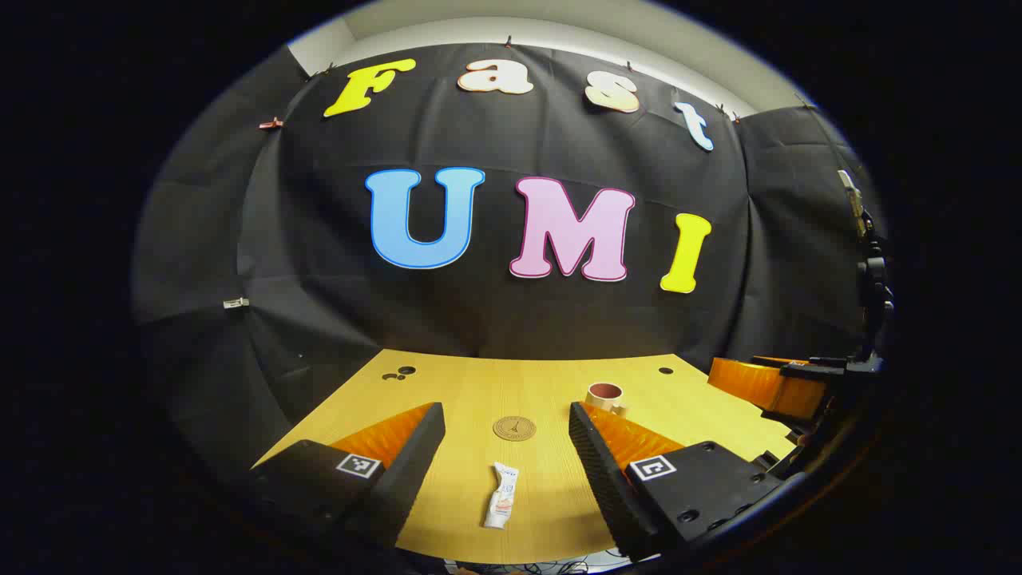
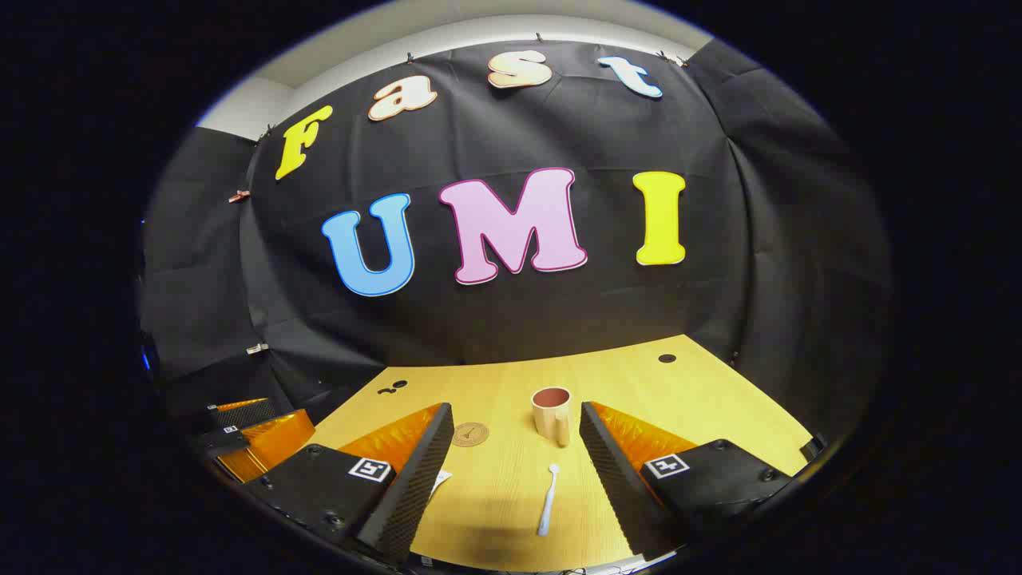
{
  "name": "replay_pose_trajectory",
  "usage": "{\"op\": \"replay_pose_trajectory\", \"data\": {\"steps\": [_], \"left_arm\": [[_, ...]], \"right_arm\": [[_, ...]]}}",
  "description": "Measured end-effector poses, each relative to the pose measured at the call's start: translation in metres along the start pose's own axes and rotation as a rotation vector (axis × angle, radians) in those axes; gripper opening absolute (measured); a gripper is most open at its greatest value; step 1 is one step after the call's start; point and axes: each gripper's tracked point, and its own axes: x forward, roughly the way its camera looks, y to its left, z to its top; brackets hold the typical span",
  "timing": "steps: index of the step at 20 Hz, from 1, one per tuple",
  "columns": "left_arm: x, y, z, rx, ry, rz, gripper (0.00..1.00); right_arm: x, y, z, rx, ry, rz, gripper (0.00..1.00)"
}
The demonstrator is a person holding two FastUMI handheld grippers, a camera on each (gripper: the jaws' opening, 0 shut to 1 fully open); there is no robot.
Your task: Put the toothbrush and toothpaste on the desktop into the cup, then pick up the cup and place it on the coaster on the desktop.
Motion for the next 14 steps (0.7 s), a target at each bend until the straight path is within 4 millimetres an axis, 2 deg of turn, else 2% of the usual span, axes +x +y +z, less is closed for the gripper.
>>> {"op": "replay_pose_trajectory", "data": {"steps": [5,8,14], "left_arm": [[0.007,-0.004,-0.004,-0.004,0.016,0.008,0.97],[0.010,-0.004,-0.012,-0.016,0.037,0.020,0.98],[0.028,0.006,-0.017,0.003,0.058,0.053,0.97]], "right_arm": [[0.006,-0.011,-0.007,0.009,0.026,-0.001,0.98],[0.008,-0.014,0.000,0.013,0.009,0.007,0.98],[0.017,-0.024,-0.008,0.019,0.036,0.014,0.98]]}}
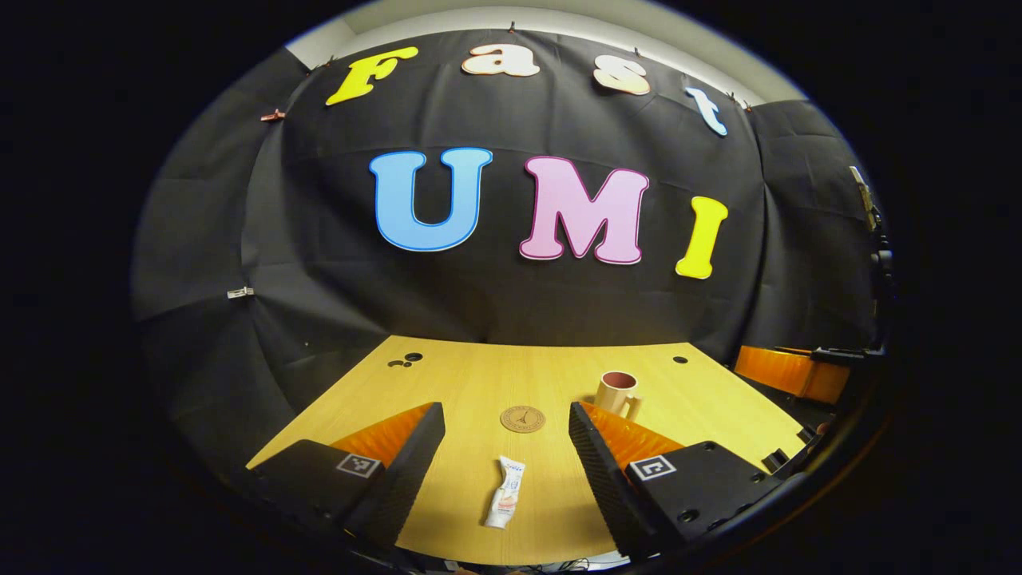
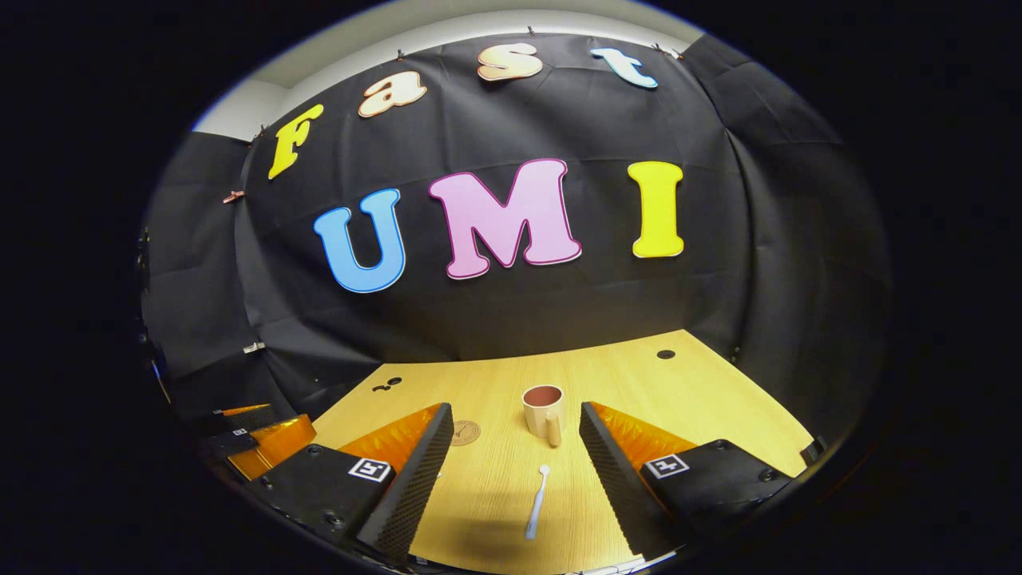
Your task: Put the toothbrush and toothpaste on the desktop into the cup, then pick up the cup and place it on the coaster on the desktop.
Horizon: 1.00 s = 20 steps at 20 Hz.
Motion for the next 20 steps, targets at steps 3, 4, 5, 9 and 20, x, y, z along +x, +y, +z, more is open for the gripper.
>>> {"op": "replay_pose_trajectory", "data": {"steps": [3,4,5,9,20], "left_arm": [[0.009,-0.001,0.004,-0.005,-0.003,-0.016,0.98],[0.013,-0.002,0.002,-0.004,-0.002,-0.019,0.98],[0.017,-0.003,0.001,-0.006,0.004,-0.023,0.98],[0.037,-0.011,-0.015,-0.027,0.050,-0.045,0.98],[0.088,0.002,-0.104,-0.005,0.270,-0.018,0.98]], "right_arm": [[0.008,-0.004,0.000,0.004,0.004,0.001,0.98],[0.011,-0.004,-0.001,0.002,0.009,0.004,0.98],[0.013,-0.004,-0.002,0.000,0.016,0.008,0.98],[0.027,-0.009,-0.005,0.000,0.034,0.021,0.98],[0.077,-0.029,-0.038,-0.013,0.176,0.091,0.98]]}}
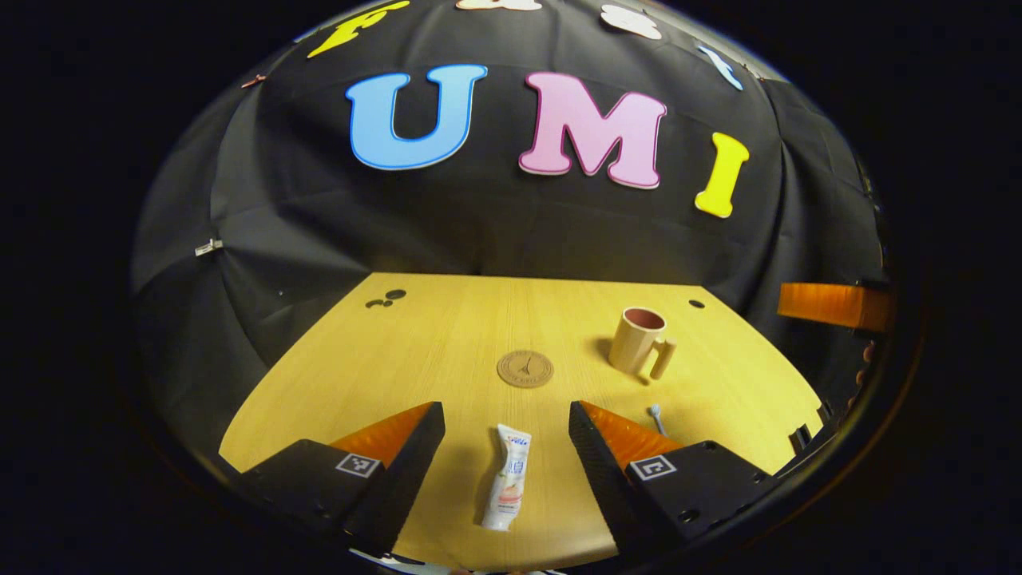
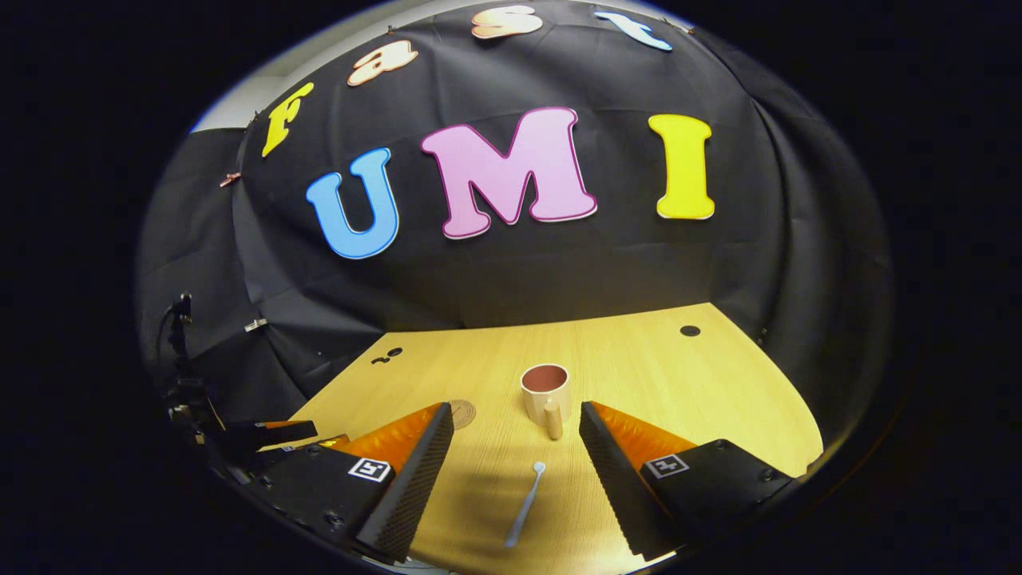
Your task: Put the toothbrush and toothpaste on the desktop into the cup, then pick up the cup and place it on the coaster on the desktop.
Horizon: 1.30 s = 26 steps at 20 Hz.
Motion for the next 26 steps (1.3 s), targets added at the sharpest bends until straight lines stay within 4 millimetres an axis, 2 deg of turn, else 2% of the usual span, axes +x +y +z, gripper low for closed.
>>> {"op": "replay_pose_trajectory", "data": {"steps": [6,10,15,17,18,21,23,24,25,26], "left_arm": [[0.030,-0.001,-0.057,-0.019,0.150,0.024,0.98],[0.049,-0.001,-0.093,0.016,0.247,0.046,0.98],[0.067,-0.006,-0.120,0.033,0.341,0.039,0.97],[0.070,-0.014,-0.132,0.011,0.391,0.005,0.96],[0.071,-0.013,-0.138,0.008,0.411,0.017,0.90],[0.073,-0.013,-0.134,0.060,0.402,0.007,0.79],[0.073,-0.008,-0.135,0.070,0.420,-0.003,0.75],[0.073,-0.005,-0.134,0.072,0.424,-0.001,0.65],[0.075,-0.003,-0.134,0.072,0.442,0.000,0.67],[0.073,-0.004,-0.134,0.076,0.459,0.000,0.48]], "right_arm": [[0.030,-0.027,-0.016,-0.011,0.086,0.024,0.98],[0.044,-0.031,-0.030,-0.011,0.138,0.069,0.98],[0.051,-0.038,-0.045,-0.007,0.176,0.087,0.98],[0.052,-0.043,-0.051,0.008,0.190,0.083,0.98],[0.052,-0.045,-0.054,0.017,0.199,0.080,0.98],[0.052,-0.050,-0.063,0.044,0.221,0.069,0.98],[0.050,-0.050,-0.068,0.050,0.229,0.062,0.98],[0.050,-0.051,-0.071,0.051,0.236,0.057,0.98],[0.049,-0.050,-0.075,0.054,0.243,0.055,0.98],[0.049,-0.049,-0.080,0.060,0.255,0.055,0.98]]}}
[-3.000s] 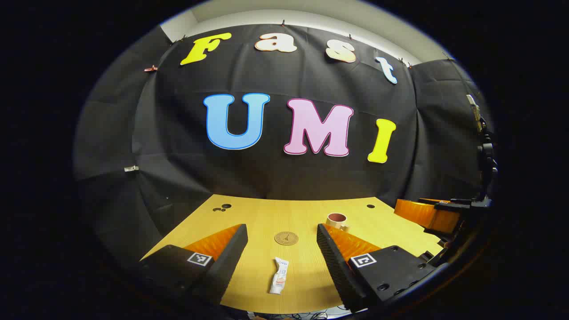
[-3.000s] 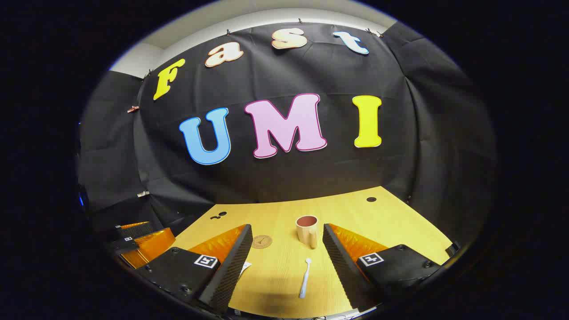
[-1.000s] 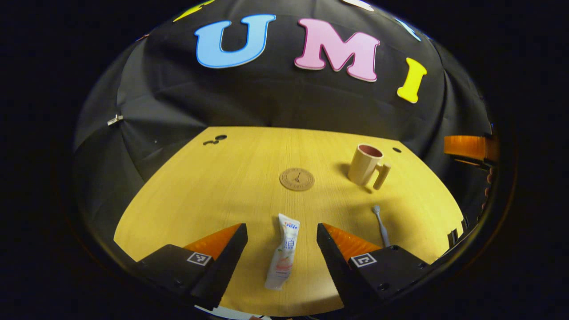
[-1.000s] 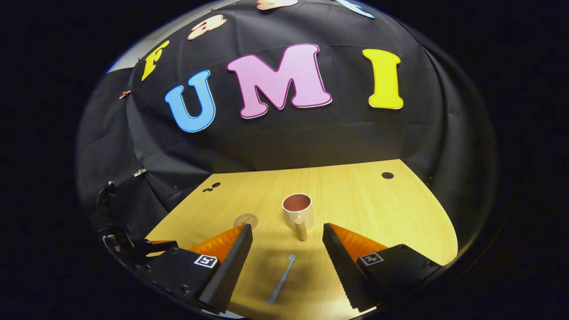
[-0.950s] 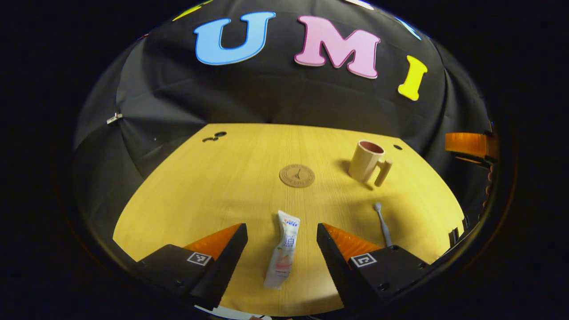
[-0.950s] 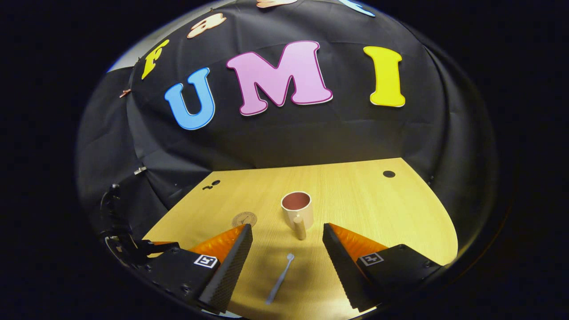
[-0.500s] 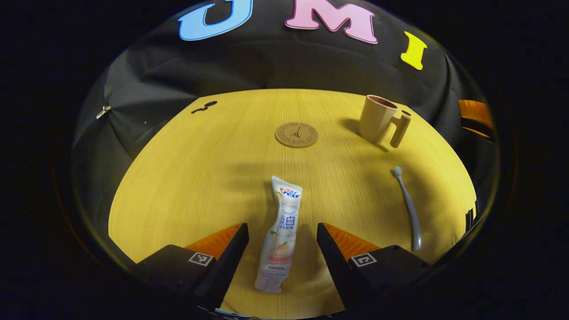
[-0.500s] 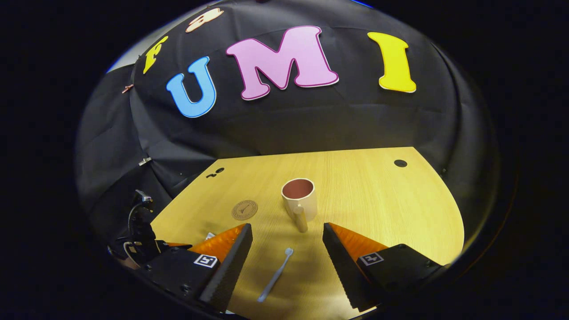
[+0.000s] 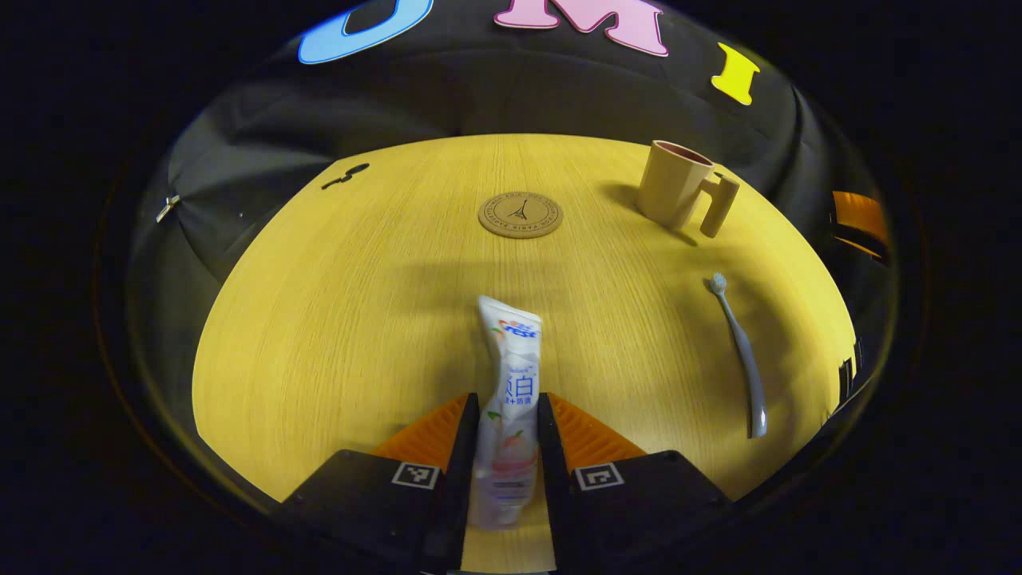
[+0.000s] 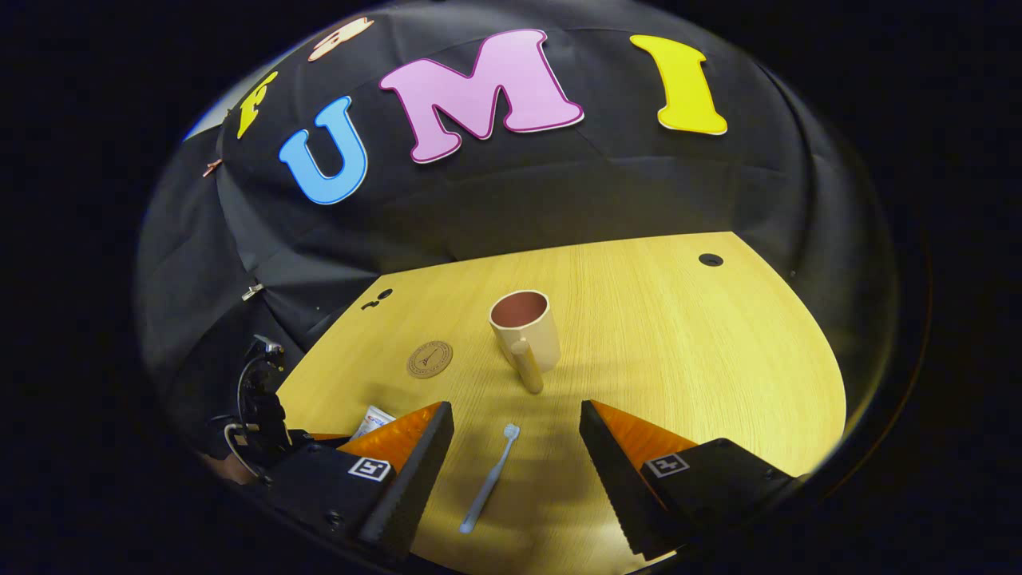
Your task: Put the toothbrush and toothpaste on the desktop into the cup, then pick up the cup and place it on the coaster on the desktop.
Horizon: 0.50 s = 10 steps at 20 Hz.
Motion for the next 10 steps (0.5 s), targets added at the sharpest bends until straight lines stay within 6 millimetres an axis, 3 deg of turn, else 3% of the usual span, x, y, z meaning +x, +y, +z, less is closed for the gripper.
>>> {"op": "replay_pose_trajectory", "data": {"steps": [10], "left_arm": [[-0.008,0.003,-0.002,-0.029,0.056,-0.006,0.28]], "right_arm": [[0.006,0.011,-0.059,0.045,0.155,-0.091,0.98]]}}
